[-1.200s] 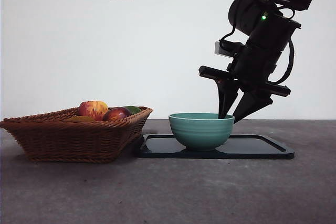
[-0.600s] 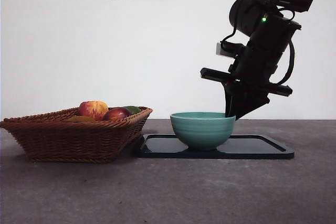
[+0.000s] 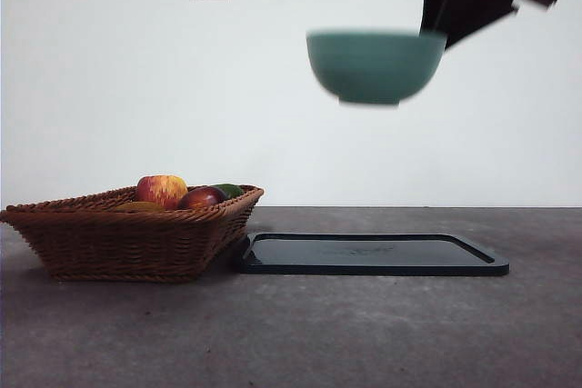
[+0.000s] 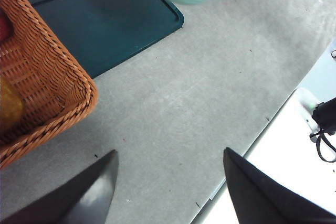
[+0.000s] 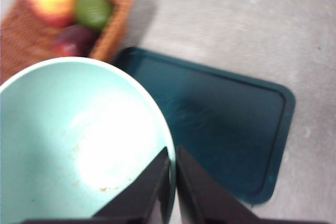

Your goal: Pick up the wifruite, put it on the bowl, pick up the plate, put it on desk

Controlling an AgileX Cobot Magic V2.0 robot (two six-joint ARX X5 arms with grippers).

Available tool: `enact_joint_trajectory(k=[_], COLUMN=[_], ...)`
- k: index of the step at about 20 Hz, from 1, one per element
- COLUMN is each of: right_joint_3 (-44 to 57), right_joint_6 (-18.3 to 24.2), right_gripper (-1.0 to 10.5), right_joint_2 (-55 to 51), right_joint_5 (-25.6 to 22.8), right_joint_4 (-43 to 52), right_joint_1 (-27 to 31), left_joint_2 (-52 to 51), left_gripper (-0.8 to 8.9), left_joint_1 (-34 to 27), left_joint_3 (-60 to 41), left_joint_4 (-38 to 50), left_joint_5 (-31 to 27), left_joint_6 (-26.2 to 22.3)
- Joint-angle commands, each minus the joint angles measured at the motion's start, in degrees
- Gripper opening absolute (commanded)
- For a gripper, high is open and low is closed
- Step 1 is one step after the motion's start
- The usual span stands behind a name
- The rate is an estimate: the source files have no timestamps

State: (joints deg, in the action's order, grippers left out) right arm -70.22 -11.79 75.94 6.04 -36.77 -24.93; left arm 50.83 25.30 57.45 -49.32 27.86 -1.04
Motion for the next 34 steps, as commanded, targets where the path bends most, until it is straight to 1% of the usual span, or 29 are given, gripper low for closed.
enact_joint_trajectory(k=[1,4,7,10,13,18,24,28,31,34], right_joint_3=[1.14,6.05,11.47,16.44,21.51,27.39,28.3,28.33,28.33,28.33], right_joint_6=[0.83,0.7,0.2,-0.26,-1.9,-3.26,-3.69,-3.89,-3.89,-3.91], right_gripper=[0.1,0.1,0.1,0.1,0.1,0.1,0.1,0.1,0.1,0.1], right_joint_2=[-3.06,-7.63,-9.84,-9.62,-8.9,-6.45,-0.59,2.32,2.86,3.45], right_joint_5=[0.02,-0.13,-0.26,-0.59,-1.66,-1.6,-1.79,-2.05,-3.04,-2.93], right_joint_4=[-0.85,-0.81,0.42,3.26,8.04,14.14,18.75,18.97,18.99,18.75], right_joint_1=[-2.03,-4.72,-7.26,-9.6,-11.5,-12.31,-14.08,-14.32,-14.32,-14.34], left_joint_2=[0.35,0.35,0.35,0.35,0.35,0.35,0.35,0.35,0.35,0.35], left_gripper=[3.12,3.12,3.12,3.12,3.12,3.12,3.12,3.12,3.12,3.12], left_joint_1=[0.28,0.28,0.28,0.28,0.28,0.28,0.28,0.28,0.28,0.28], left_joint_3=[0.79,0.79,0.79,0.79,0.79,0.79,0.79,0.79,0.79,0.79], left_joint_4=[0.39,0.09,-0.02,-0.04,-0.04,-0.11,-0.42,-0.48,-0.48,-0.48], left_joint_5=[0.35,0.35,0.35,0.35,0.35,0.35,0.35,0.35,0.35,0.35], left_joint_6=[-1.11,-1.11,-1.11,-1.11,-1.11,-1.11,-1.11,-1.09,-1.11,-1.11])
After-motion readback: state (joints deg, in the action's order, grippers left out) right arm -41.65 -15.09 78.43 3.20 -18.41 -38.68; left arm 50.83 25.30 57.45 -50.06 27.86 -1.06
